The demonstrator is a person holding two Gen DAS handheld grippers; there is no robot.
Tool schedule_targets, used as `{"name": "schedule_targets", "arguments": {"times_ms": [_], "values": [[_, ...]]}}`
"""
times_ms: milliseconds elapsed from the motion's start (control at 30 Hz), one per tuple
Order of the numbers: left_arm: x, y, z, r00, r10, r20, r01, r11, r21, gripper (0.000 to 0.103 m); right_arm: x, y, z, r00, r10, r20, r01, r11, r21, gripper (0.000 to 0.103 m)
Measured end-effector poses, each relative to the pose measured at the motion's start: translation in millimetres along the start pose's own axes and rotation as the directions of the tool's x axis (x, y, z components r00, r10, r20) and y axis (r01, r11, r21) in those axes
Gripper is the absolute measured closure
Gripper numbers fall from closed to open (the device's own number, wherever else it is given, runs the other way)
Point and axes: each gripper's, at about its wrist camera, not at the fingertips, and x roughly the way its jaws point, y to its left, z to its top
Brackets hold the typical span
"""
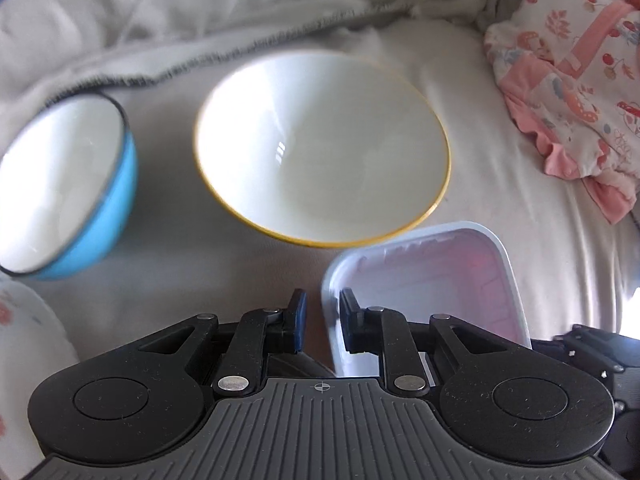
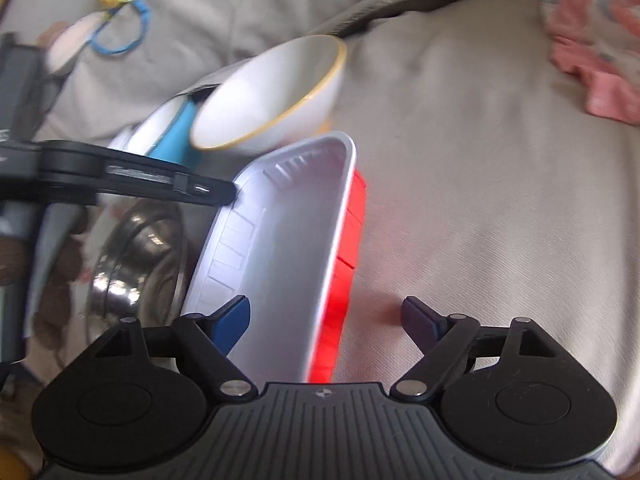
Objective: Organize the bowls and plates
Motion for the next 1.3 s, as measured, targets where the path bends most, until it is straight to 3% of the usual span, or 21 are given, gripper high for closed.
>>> {"name": "schedule_targets", "arguments": {"times_ms": [33, 67, 133, 233, 300, 400, 467, 500, 567, 667, 733, 800, 933, 1000, 1067, 1200, 1300], "values": [[2, -2, 2, 0.999, -0.034, -0.021, 0.034, 0.999, -0.009, 0.083, -1, 0, 1, 0.999, 0.034, 0.002, -0.034, 0.999, -0.007, 0.022], [4, -5, 5, 0.996, -0.072, -0.044, 0.071, 0.997, -0.025, 0.077, -2, -2, 4, 0.998, 0.068, 0.006, -0.068, 0.998, -0.006, 0.023], [6, -14, 15, 0.996, -0.08, -0.049, 0.078, 0.996, -0.038, 0.075, -8, -5, 11, 0.995, 0.096, 0.018, -0.096, 0.995, -0.007, 0.022], [12, -31, 32, 0.99, -0.137, -0.028, 0.136, 0.99, -0.044, 0.076, -20, -17, 24, 0.997, 0.038, 0.066, -0.035, 0.998, -0.05, 0.022], [25, -39, 45, 0.978, -0.207, -0.034, 0.204, 0.975, -0.088, 0.075, -27, -32, 35, 0.994, -0.02, 0.103, 0.025, 0.998, -0.051, 0.022], [47, -51, 65, 0.954, -0.301, -0.007, 0.3, 0.952, -0.058, 0.076, -34, -54, 55, 0.97, -0.14, 0.201, 0.151, 0.988, -0.042, 0.022], [50, -52, 70, 0.962, -0.272, 0.003, 0.272, 0.961, -0.046, 0.075, -31, -72, 67, 0.95, -0.203, 0.237, 0.209, 0.978, 0.0, 0.021], [47, -48, 69, 0.961, -0.276, 0.004, 0.275, 0.959, -0.068, 0.075, -30, -79, 71, 0.946, -0.221, 0.236, 0.218, 0.975, 0.04, 0.02], [31, -36, 61, 0.942, -0.334, 0.009, 0.334, 0.937, -0.101, 0.075, -29, -85, 74, 0.944, -0.239, 0.227, 0.221, 0.97, 0.1, 0.015], [-10, -25, 38, 0.923, -0.38, 0.058, 0.383, 0.923, -0.047, 0.076, -43, -76, 64, 0.924, -0.274, 0.267, 0.261, 0.962, 0.083, 0.011], [-46, -15, 16, 0.924, -0.362, 0.123, 0.363, 0.932, 0.012, 0.076, -58, -57, 56, 0.901, -0.305, 0.309, 0.301, 0.952, 0.061, 0.01], [-80, 2, -7, 0.923, -0.338, 0.185, 0.334, 0.941, 0.051, 0.075, -74, -34, 52, 0.898, -0.277, 0.342, 0.284, 0.958, 0.031, 0.008], [-119, 45, -49, 0.94, -0.218, 0.262, 0.211, 0.976, 0.056, 0.075, -88, 22, 41, 0.916, -0.173, 0.363, 0.212, 0.975, -0.07, 0.003], [-127, 69, -65, 0.955, -0.133, 0.265, 0.132, 0.991, 0.025, 0.075, -83, 47, 33, 0.928, -0.144, 0.343, 0.191, 0.976, -0.107, 0.003], [-129, 92, -79, 0.958, -0.069, 0.28, 0.077, 0.997, -0.017, 0.075, -73, 68, 26, 0.943, -0.128, 0.308, 0.175, 0.976, -0.13, 0.003], [-125, 130, -100, 0.949, -0.034, 0.315, 0.067, 0.993, -0.093, 0.075, -53, 106, 17, 0.962, -0.158, 0.221, 0.192, 0.971, -0.141, 0.003], [-116, 148, -113, 0.944, -0.027, 0.328, 0.087, 0.981, -0.172, 0.075, -43, 127, 6, 0.962, -0.186, 0.201, 0.215, 0.968, -0.133, 0.0]]}}
